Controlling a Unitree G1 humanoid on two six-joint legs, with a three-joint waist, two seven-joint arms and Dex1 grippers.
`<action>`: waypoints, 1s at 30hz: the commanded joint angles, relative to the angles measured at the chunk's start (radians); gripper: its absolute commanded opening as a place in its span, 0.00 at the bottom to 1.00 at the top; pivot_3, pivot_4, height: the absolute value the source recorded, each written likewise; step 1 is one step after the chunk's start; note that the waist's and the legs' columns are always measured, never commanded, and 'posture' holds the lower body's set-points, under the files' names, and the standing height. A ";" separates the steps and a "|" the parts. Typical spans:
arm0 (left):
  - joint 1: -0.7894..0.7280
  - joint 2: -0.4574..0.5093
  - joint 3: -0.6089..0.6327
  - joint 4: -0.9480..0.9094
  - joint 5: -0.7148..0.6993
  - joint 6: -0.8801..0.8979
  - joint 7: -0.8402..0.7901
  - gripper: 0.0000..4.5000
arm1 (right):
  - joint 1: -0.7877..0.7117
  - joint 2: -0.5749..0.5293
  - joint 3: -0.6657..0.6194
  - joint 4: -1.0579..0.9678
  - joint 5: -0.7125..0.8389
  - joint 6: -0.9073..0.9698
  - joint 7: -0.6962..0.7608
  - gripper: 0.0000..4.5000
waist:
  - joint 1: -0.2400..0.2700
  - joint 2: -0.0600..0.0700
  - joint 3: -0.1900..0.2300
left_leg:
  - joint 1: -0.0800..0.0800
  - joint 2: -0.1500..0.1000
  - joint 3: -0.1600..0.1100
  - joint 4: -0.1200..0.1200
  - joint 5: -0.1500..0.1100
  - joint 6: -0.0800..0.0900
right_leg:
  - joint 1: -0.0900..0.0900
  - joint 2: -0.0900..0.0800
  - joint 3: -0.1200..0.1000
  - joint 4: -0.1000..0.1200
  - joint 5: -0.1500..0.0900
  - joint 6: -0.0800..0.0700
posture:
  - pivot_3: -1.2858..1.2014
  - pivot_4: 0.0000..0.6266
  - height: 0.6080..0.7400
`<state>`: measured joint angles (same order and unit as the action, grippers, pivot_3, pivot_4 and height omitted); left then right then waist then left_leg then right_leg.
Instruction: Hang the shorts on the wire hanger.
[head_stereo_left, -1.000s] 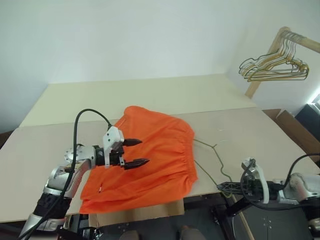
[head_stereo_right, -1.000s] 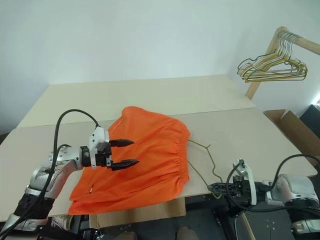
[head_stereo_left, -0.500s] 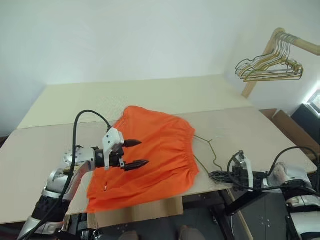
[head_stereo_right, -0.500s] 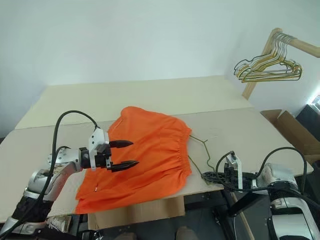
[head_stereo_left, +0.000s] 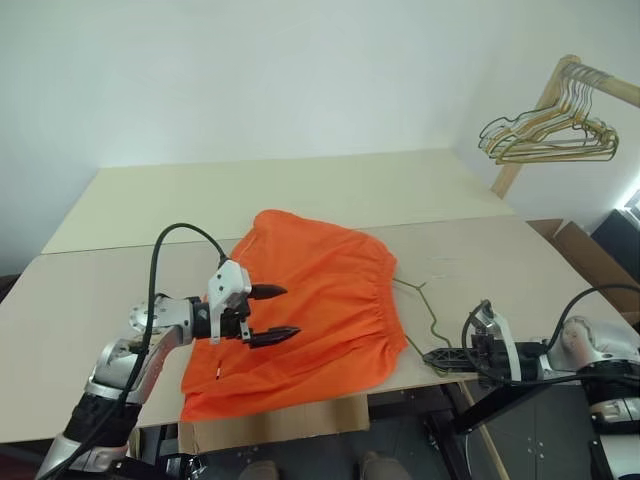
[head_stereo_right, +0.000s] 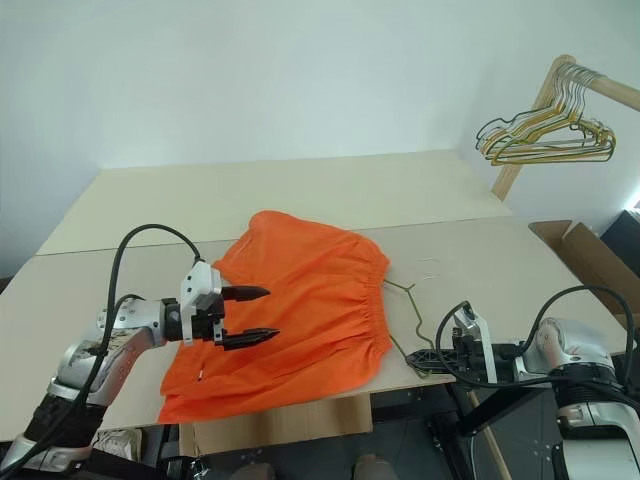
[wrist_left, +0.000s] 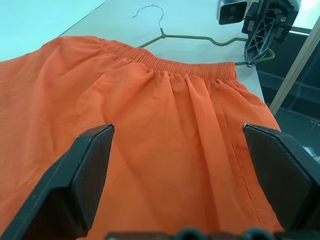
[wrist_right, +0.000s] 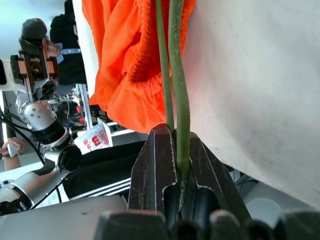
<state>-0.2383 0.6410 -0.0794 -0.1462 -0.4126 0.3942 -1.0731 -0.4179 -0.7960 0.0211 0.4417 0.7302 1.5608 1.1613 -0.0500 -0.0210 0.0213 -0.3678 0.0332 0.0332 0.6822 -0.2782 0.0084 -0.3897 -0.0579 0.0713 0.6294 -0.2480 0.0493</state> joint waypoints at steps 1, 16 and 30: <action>-0.025 -0.003 0.001 -0.002 0.010 -0.016 0.005 0.99 | -0.040 0.011 -0.040 0.004 0.011 0.036 -0.041 0.00 | 0.001 0.000 0.000 | 0.000 0.000 0.000 0.000 0.000 0.000 | 0.000 0.000 0.000 0.000 0.000 0.000 | 0.51 0.00 1.00; -0.014 -0.011 -0.011 -0.009 0.027 -0.023 0.002 0.99 | -0.219 0.026 -0.101 0.210 -0.043 -0.031 -0.113 0.00 | 0.010 0.000 0.000 | -0.001 0.000 0.000 0.000 0.000 0.000 | -0.001 0.000 -0.001 -0.001 0.000 0.000 | 0.51 0.00 1.00; -0.015 0.001 -0.023 -0.001 0.034 -0.028 -0.027 0.99 | -0.175 -0.033 0.111 0.045 -0.091 -0.237 0.118 0.00 | 0.008 0.000 0.000 | -0.001 0.000 0.000 0.000 0.000 0.000 | -0.001 0.000 -0.001 -0.001 0.000 0.000 | 0.51 0.00 1.00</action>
<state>-0.2378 0.6326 -0.1058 -0.1375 -0.3772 0.3763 -1.0923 -0.5602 -0.8040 0.1180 0.4998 0.6438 1.3567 1.2249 -0.0417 -0.0207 0.0214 -0.3692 0.0331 0.0330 0.6818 -0.2782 0.0084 -0.3908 -0.0581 0.0706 0.6288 -0.2480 0.0493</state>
